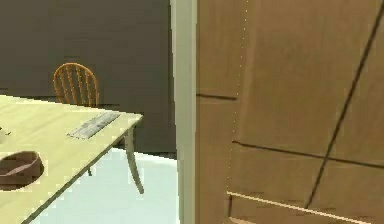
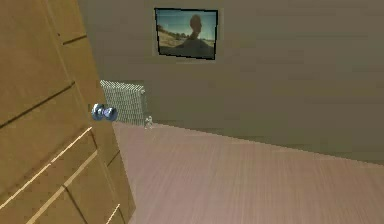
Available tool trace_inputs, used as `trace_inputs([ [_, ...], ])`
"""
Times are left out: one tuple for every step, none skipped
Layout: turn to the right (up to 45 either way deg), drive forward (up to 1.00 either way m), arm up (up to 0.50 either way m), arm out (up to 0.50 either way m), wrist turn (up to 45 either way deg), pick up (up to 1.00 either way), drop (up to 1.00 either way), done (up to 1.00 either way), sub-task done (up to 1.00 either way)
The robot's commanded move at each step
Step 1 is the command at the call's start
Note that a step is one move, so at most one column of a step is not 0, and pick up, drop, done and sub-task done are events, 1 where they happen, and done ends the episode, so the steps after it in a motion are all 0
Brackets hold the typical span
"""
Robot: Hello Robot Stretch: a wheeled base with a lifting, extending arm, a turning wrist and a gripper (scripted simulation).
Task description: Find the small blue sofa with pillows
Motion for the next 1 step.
trace_inputs([
  [0.0, 0.10, 0.00, 0.00, 0.0, 0.00, 0.00, 0.00, 0.00],
])
